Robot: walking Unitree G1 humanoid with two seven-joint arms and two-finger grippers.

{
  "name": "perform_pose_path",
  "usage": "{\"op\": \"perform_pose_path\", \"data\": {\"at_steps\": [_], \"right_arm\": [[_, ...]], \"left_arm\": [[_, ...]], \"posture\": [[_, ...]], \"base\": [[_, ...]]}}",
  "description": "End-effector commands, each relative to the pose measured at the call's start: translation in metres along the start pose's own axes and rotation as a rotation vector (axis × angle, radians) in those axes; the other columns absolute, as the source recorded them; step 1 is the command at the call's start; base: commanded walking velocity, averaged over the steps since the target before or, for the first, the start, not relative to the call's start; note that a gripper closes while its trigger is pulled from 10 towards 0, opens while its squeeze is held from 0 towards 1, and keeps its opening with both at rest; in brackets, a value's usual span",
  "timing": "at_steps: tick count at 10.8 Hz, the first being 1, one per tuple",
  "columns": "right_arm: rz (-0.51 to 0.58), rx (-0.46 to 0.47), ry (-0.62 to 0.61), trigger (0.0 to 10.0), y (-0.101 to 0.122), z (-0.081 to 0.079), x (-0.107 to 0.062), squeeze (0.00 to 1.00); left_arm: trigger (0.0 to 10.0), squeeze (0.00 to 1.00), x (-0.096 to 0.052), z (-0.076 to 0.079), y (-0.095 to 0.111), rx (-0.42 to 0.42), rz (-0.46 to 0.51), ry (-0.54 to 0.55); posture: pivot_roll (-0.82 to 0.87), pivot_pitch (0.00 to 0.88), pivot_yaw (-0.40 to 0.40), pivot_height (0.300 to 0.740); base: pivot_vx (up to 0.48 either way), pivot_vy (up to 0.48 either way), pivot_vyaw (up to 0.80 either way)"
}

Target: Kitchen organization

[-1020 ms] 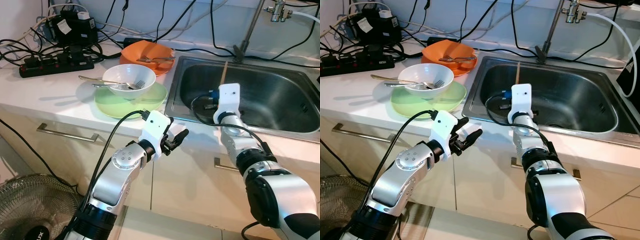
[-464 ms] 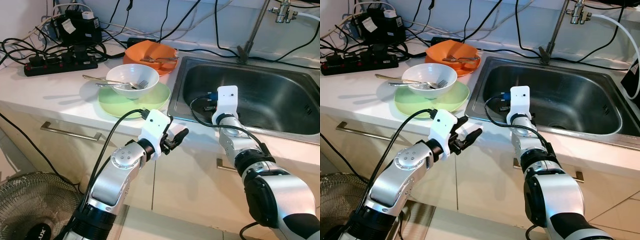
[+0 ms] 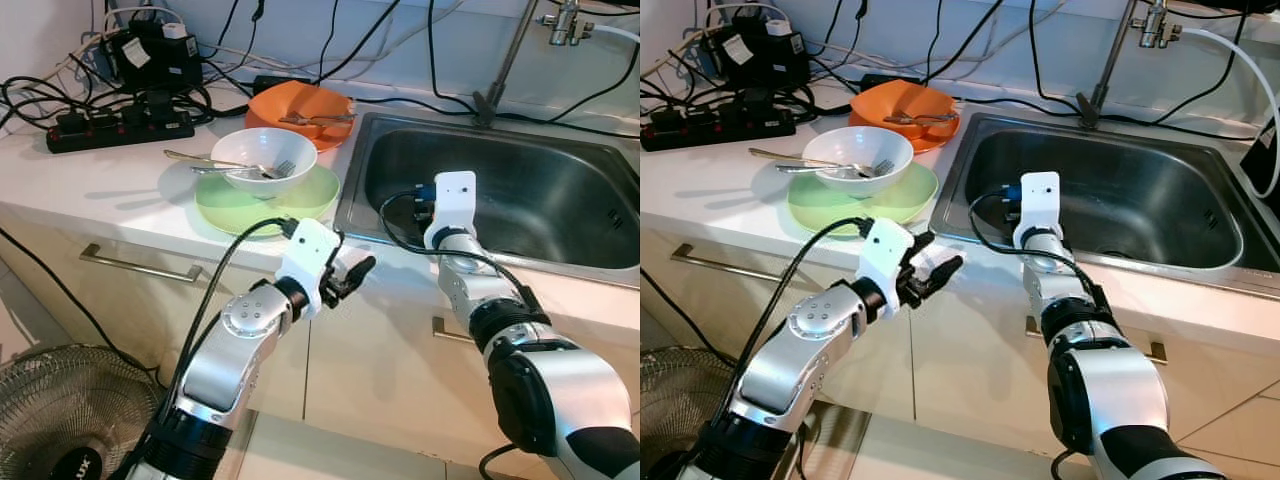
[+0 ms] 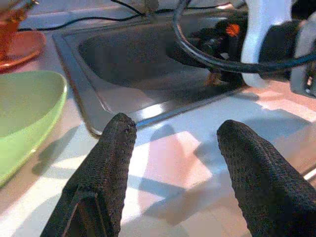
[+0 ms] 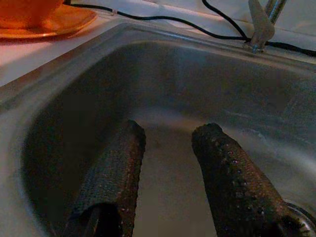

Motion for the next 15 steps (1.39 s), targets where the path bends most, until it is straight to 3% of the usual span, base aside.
{"op": "perform_pose_path", "data": {"at_steps": [1, 4, 8, 10, 12, 14, 15], "right_arm": [[0.037, 0.023, -0.019, 10.0, 0.014, 0.004, 0.003, 0.00], [0.070, 0.015, -0.040, 10.0, 0.024, 0.010, 0.005, 0.00], [0.256, 0.015, -0.103, 10.0, 0.078, 0.030, 0.010, 0.00], [0.312, 0.036, -0.108, 10.0, 0.089, 0.030, 0.008, 0.00], [0.356, 0.033, -0.081, 10.0, 0.085, 0.020, 0.002, 0.00], [0.407, 0.063, -0.058, 10.0, 0.077, 0.010, -0.009, 0.00], [0.417, 0.103, -0.062, 10.0, 0.068, 0.006, -0.017, 0.00]], "left_arm": [[10.0, 0.00, 0.001, -0.003, 0.008, 0.014, 0.030, 0.018], [10.0, 0.00, 0.001, -0.007, 0.010, 0.020, 0.043, 0.043], [10.0, 0.00, 0.002, -0.014, 0.015, 0.020, 0.084, 0.100], [10.0, 0.00, -0.001, -0.025, 0.020, 0.020, 0.112, 0.166], [10.0, 0.00, -0.003, -0.035, 0.028, 0.023, 0.180, 0.248], [10.0, 0.00, -0.013, -0.046, 0.048, 0.103, 0.303, 0.362], [10.0, 0.00, -0.023, -0.053, 0.053, 0.092, 0.351, 0.435]], "posture": [[0.28, 0.000, -0.044, 0.740], [0.27, 0.000, -0.044, 0.740], [0.26, 0.000, -0.044, 0.740], [0.26, 0.000, -0.044, 0.740], [0.25, 0.000, -0.046, 0.740], [0.24, 0.000, -0.044, 0.740], [0.24, 0.000, -0.042, 0.740]], "base": [[0.000, 0.000, 0.00], [0.000, 0.000, 0.00], [0.000, 0.000, 0.00], [0.000, 0.000, 0.00], [0.000, 0.000, 0.00], [0.000, 0.000, 0.00], [0.000, 0.000, 0.00]]}}
Point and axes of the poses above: a point about 5 cm out from each wrist's last joint towards the gripper, its own x axis pointing out of the wrist towards the gripper, its own y axis along the axis of the wrist's last joint, z = x × y, the point moved 3 cm from there along x, pointing out of the wrist towards the gripper, and after that the axes turned 8 degrees about -x, right-handed, at the moved point
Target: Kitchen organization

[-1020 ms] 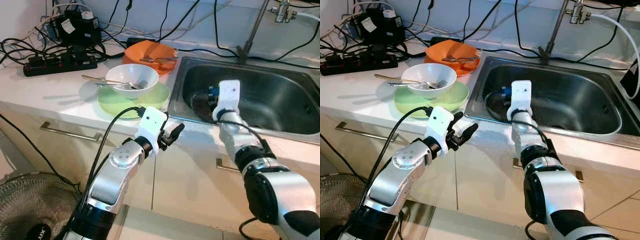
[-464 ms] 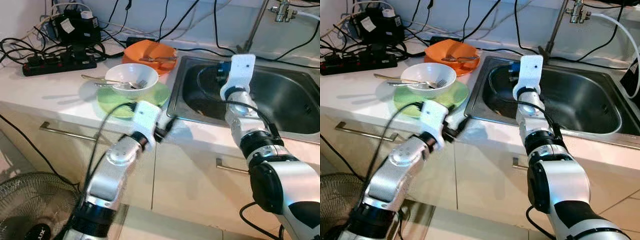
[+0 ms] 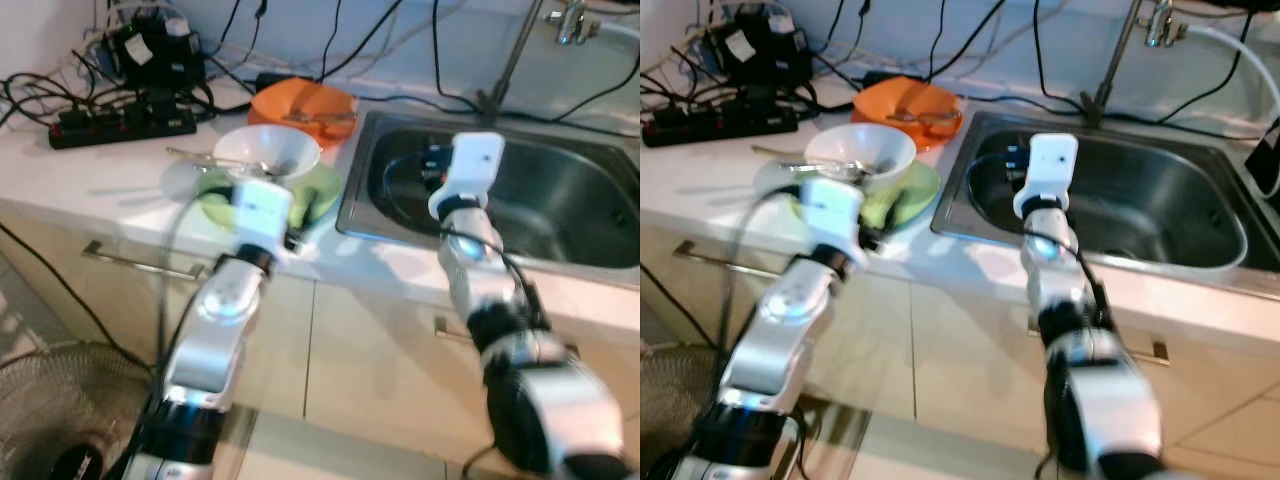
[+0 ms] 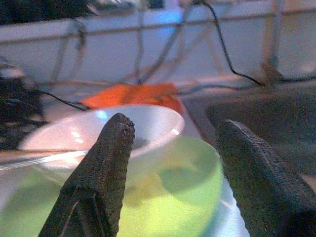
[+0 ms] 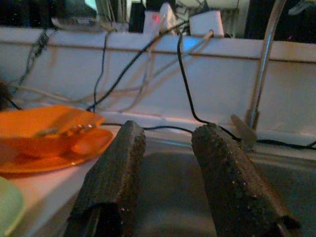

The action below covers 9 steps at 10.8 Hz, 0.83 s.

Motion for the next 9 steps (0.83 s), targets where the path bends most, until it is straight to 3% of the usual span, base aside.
{"op": "perform_pose_path", "data": {"at_steps": [1, 2, 6, 8, 9], "right_arm": [[0.013, 0.010, -0.009, 10.0, 0.002, 0.000, -0.003, 0.00], [-0.001, 0.013, -0.002, 10.0, -0.005, -0.005, -0.012, 0.00], [-0.013, 0.027, -0.001, 10.0, -0.005, -0.007, -0.016, 0.00], [-0.014, 0.027, 0.003, 10.0, -0.004, -0.008, -0.017, 0.00], [-0.014, 0.028, 0.004, 10.0, -0.004, -0.009, -0.017, 0.00]], "left_arm": [[10.0, 0.00, -0.002, -0.004, 0.007, 0.009, 0.041, 0.035], [10.0, 0.00, -0.008, -0.010, 0.007, 0.006, 0.061, 0.094], [10.0, 0.00, -0.024, -0.053, -0.006, -0.095, 0.066, 0.310], [10.0, 0.00, -0.023, -0.076, -0.001, -0.118, 0.088, 0.370], [10.0, 0.00, -0.023, -0.078, -0.001, -0.120, 0.090, 0.375]], "posture": [[0.24, 0.003, -0.042, 0.740], [0.24, 0.009, -0.039, 0.740], [0.24, 0.025, -0.042, 0.740], [0.23, 0.025, -0.042, 0.740], [0.23, 0.025, -0.042, 0.740]], "base": [[0.000, 0.000, 0.00], [0.000, 0.000, 0.00], [0.000, 0.000, 0.00], [0.000, 0.000, 0.00], [0.000, 0.000, 0.00]]}}
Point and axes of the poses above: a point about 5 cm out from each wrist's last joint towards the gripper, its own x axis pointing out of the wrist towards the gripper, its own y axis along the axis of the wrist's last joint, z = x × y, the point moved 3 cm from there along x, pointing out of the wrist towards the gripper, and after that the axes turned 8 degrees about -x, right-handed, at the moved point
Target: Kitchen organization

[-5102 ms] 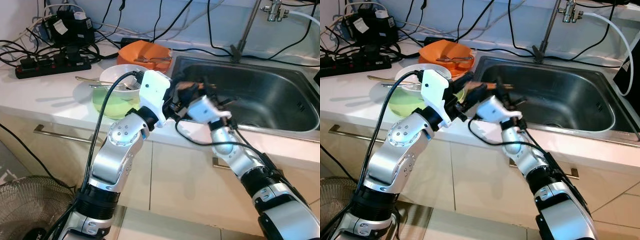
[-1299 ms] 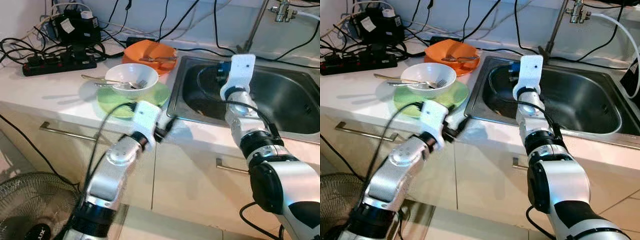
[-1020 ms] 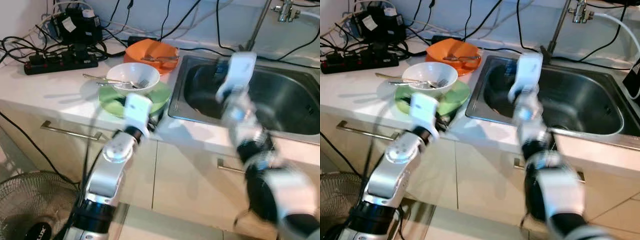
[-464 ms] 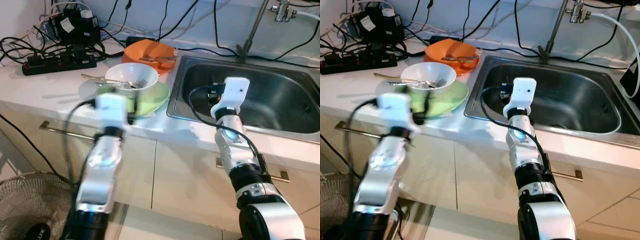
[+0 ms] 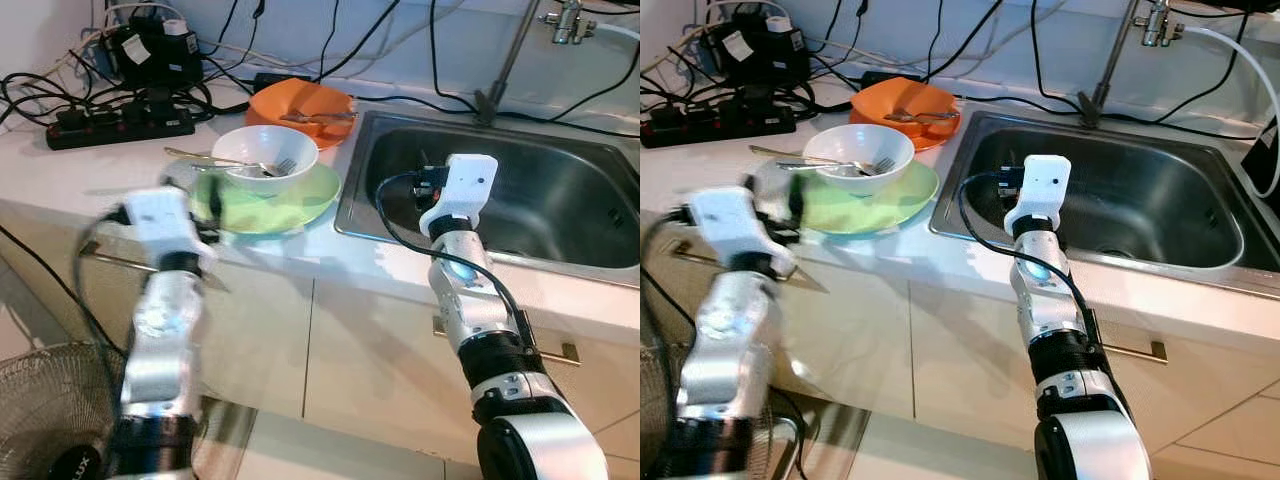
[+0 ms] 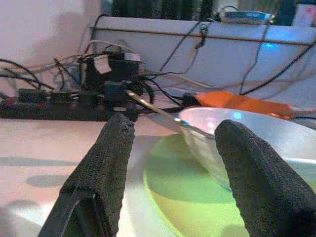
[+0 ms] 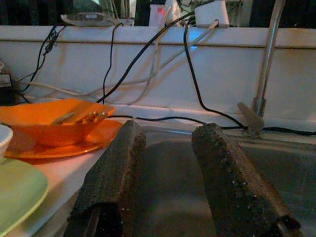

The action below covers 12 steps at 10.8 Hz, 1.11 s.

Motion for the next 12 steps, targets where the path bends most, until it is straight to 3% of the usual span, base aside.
{"op": "perform_pose_path", "data": {"at_steps": [1, 4, 7, 12], "right_arm": [[-0.001, 0.002, -0.010, 10.0, 0.001, 0.003, 0.000, 0.00], [0.002, -0.001, -0.007, 10.0, 0.004, 0.002, 0.001, 0.00], [0.006, -0.008, -0.007, 10.0, 0.005, 0.004, 0.000, 0.00], [-0.001, -0.012, -0.012, 10.0, 0.004, 0.007, -0.001, 0.00]], "left_arm": [[10.0, 0.00, 0.003, 0.002, 0.000, -0.022, 0.000, 0.000], [10.0, 0.00, 0.014, 0.004, -0.001, -0.055, -0.005, -0.022], [10.0, 0.00, 0.029, 0.018, -0.004, -0.097, -0.009, -0.084], [10.0, 0.00, 0.036, 0.029, -0.005, -0.174, -0.012, -0.111]], "posture": [[0.23, 0.017, -0.044, 0.740], [0.23, 0.004, -0.049, 0.740], [0.21, 0.000, -0.043, 0.740], [0.20, 0.000, -0.042, 0.740]], "base": [[0.000, 0.000, 0.00], [0.000, 0.000, 0.00], [0.000, 0.000, 0.00], [0.000, 0.000, 0.00]]}}
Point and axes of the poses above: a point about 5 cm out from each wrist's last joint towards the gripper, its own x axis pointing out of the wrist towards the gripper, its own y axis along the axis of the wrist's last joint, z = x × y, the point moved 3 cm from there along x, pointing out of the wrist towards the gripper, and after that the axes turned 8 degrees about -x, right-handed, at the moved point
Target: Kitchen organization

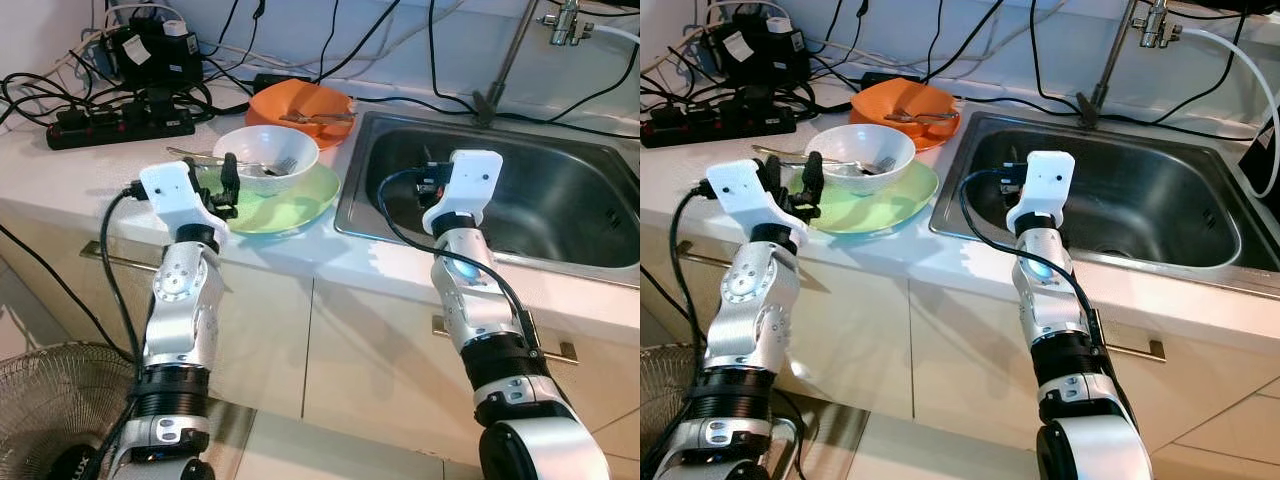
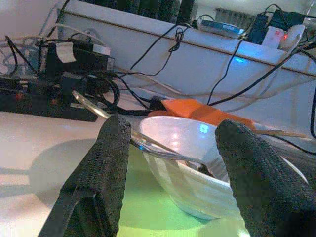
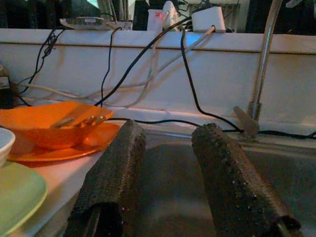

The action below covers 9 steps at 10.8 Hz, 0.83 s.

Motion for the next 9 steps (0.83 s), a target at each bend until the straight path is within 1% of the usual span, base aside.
{"op": "perform_pose_path", "data": {"at_steps": [1, 3, 4, 5, 7, 9], "right_arm": [[0.002, -0.004, -0.006, 10.0, 0.001, 0.004, 0.000, 0.00], [-0.001, -0.008, -0.006, 10.0, 0.001, 0.005, -0.001, 0.00], [-0.004, -0.009, -0.005, 10.0, 0.000, 0.006, -0.001, 0.00], [-0.012, -0.009, -0.005, 10.0, -0.002, 0.005, -0.001, 0.00], [0.000, -0.007, 0.003, 10.0, 0.003, 0.002, 0.003, 0.00], [-0.007, -0.003, 0.005, 10.0, 0.001, 0.000, 0.001, 0.00]], "left_arm": [[10.0, 0.00, 0.005, 0.011, 0.001, -0.027, 0.000, -0.038], [10.0, 0.00, 0.006, 0.022, -0.002, -0.082, -0.016, -0.076], [10.0, 0.00, 0.005, 0.025, -0.005, -0.092, -0.027, -0.088], [10.0, 0.00, 0.003, 0.026, -0.010, -0.101, -0.039, -0.090], [10.0, 0.00, 0.006, 0.030, -0.007, -0.106, -0.034, -0.103], [10.0, 0.00, 0.000, 0.033, -0.006, -0.101, -0.033, -0.122]], "posture": [[0.19, 0.000, -0.042, 0.740], [0.19, 0.000, -0.044, 0.740], [0.19, 0.000, -0.044, 0.740], [0.20, 0.000, -0.045, 0.740], [0.19, 0.000, -0.045, 0.740], [0.20, 0.000, -0.047, 0.740]], "base": [[0.000, 0.000, 0.00], [0.000, 0.000, 0.00], [0.000, 0.000, 0.00], [0.000, 0.000, 0.00], [0.000, 0.000, 0.00], [0.000, 0.000, 0.00]]}}
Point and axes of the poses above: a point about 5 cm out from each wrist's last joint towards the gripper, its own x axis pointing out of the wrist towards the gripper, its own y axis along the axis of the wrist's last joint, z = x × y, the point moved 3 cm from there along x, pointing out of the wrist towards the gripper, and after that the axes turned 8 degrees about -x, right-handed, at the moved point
